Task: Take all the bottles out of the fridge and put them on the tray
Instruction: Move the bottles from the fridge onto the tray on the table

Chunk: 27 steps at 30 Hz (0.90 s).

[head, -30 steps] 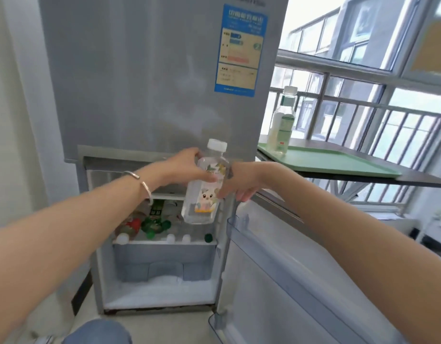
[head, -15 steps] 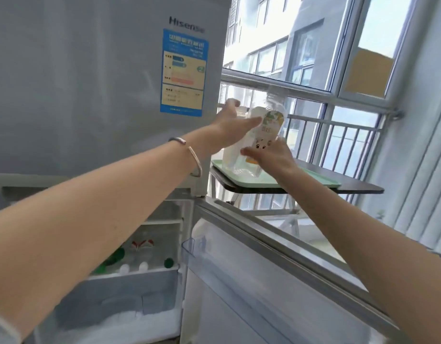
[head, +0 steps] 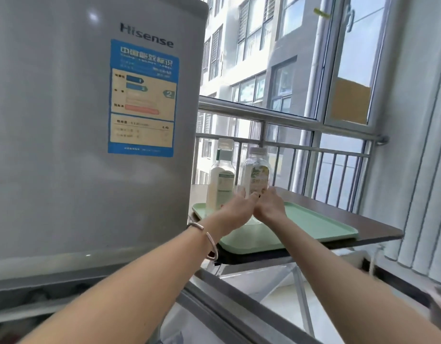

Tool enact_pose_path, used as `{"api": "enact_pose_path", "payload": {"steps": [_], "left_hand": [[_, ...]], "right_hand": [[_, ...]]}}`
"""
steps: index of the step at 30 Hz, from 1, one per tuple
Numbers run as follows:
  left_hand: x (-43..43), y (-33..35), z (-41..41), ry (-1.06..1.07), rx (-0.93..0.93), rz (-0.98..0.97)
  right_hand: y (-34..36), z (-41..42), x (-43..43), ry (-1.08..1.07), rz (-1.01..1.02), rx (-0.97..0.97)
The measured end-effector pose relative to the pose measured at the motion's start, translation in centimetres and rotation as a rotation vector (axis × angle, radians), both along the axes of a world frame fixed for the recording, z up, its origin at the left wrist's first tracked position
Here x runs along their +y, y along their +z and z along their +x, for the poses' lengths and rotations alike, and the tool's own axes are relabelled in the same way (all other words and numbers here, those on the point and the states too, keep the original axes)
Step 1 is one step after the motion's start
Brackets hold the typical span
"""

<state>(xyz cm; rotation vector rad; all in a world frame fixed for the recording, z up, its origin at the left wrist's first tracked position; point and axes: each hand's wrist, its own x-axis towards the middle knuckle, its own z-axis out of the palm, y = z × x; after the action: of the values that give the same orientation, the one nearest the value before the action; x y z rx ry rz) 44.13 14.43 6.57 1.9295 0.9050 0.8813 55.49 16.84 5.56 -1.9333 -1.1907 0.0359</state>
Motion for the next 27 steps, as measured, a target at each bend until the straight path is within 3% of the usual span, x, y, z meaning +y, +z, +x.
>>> {"api": "enact_pose_path", "payload": {"steps": [3, 6, 10, 14, 17, 22, 27], "left_hand": [[1.4, -0.1, 1.0, 0.0, -0.015, -0.004], [2.4, -0.5, 1.9, -0.01, -0.011, -0.013], [2.6, -0.5, 2.1, -0.014, -0.017, 0.001], [1.4, 0.0, 1.1, -0.038, 0.017, 0.037], [-0.6, 0.9, -0.5, -0.005, 0.062, 0.098], [-5.4, 2.3, -5.3, 0.033, 0.179, 0.171], [-8.8, 2.5, -12.9, 0.1, 0.37, 0.024]], "right_hand": [[0.3, 0.7, 1.8, 0.012, -0.056, 0.016], [0.4, 1.4, 2.7, 0.087, 0.01, 0.136], [1.0, 1.0, 2.5, 0.082, 0.045, 0.14], [0.5, 1.4, 2.1, 0.053, -0.104, 0.004], [1.3, -0.7, -2.2, 0.008, -0.015, -0.132], [3.3, -5.0, -9.0, 0.215, 0.048, -0.274], [3.6, -11.9, -12.2, 0.469, -0.114, -0.323]]}}
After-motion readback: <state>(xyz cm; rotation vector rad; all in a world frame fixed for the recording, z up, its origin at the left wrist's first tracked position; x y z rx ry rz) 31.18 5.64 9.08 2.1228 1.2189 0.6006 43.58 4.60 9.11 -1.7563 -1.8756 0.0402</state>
